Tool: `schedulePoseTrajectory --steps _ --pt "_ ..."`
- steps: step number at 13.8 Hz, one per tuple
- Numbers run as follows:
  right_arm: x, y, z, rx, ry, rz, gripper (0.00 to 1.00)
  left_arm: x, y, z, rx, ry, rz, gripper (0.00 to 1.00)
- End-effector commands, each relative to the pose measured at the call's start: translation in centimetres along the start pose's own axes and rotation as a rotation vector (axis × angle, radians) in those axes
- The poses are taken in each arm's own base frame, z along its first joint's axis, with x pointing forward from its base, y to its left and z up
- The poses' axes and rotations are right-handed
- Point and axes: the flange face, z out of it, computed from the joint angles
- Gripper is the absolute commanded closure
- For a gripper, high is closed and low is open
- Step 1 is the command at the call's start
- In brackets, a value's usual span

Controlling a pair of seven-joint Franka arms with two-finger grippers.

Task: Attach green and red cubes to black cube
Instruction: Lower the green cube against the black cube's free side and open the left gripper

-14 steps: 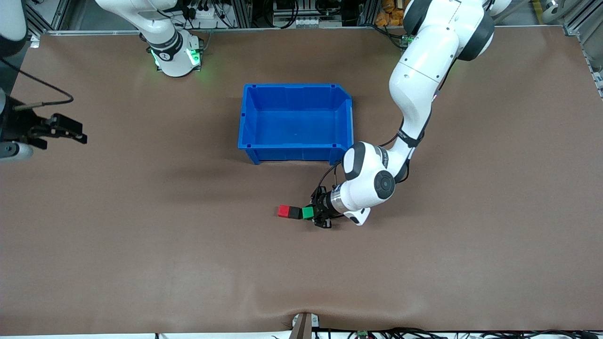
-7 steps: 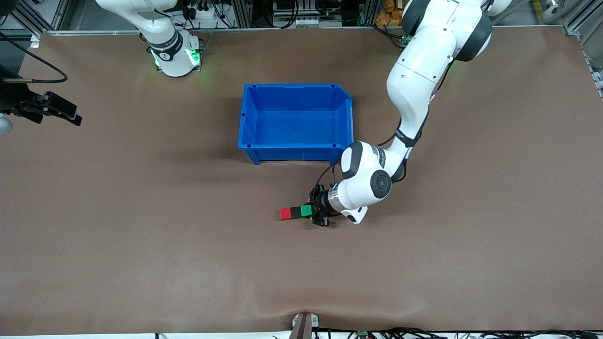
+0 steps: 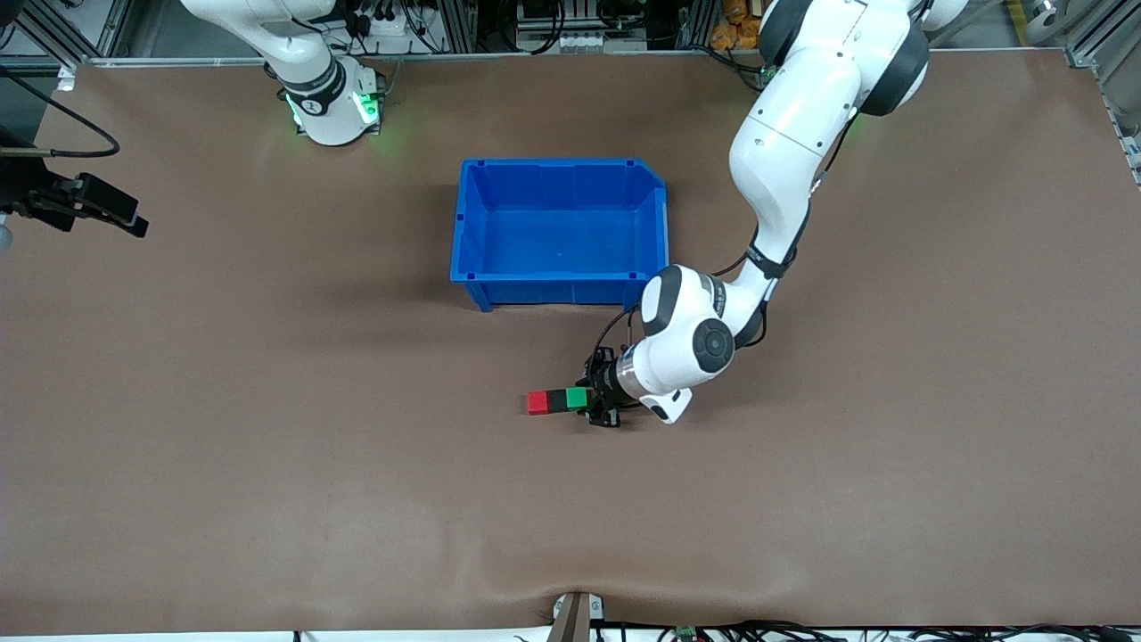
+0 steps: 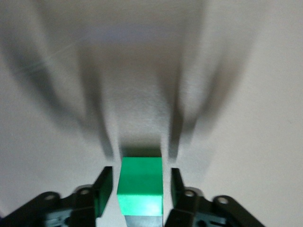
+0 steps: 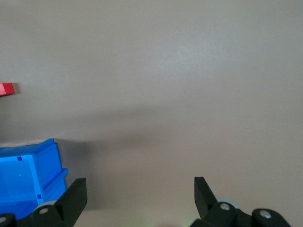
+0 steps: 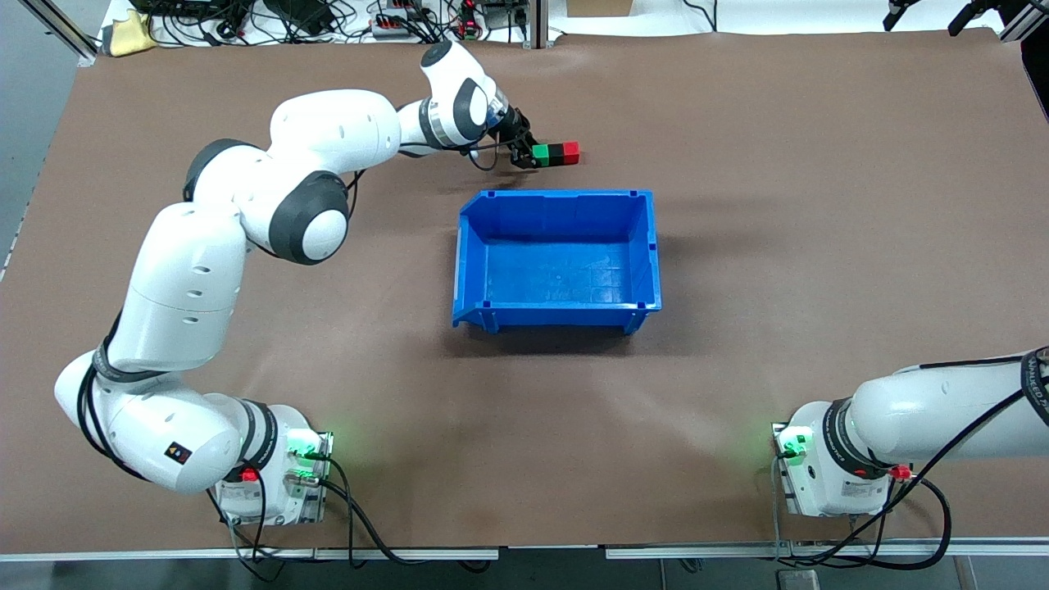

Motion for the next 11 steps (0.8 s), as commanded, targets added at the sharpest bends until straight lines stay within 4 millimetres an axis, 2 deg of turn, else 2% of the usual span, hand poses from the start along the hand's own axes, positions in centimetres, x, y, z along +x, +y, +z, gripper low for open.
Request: schedulePoseTrajectory --steps 1,4,7,9,11 --pt "-1.2 0.4 -1.0 -0.011 -0.013 -0.038 0.0 -2.2 -0.1 -3.6 0.021 0.038 0.07 0.0" --pt "-1.5 0.1 -0.9 -0.013 -0.037 -0.061 0.0 -3.8 0.7 -10.7 0.036 0.111 0.169 0.0" --pt "-1.5 0.1 -1.0 -0.003 -0.05 -0.061 0.0 -5.7 0.4 -17.9 0.035 0.203 0.371 0.0" --pt "-1.3 0.0 -1.1 -0.003 -0.041 -0.061 0.0 -5.7 0.1 -22.9 0.05 0.274 0.492 0.0" --pt "-1.2 0.3 -1.2 0.002 -0.041 -0.054 0.0 -5.4 -0.5 -28.9 0.061 0.351 0.591 0.0"
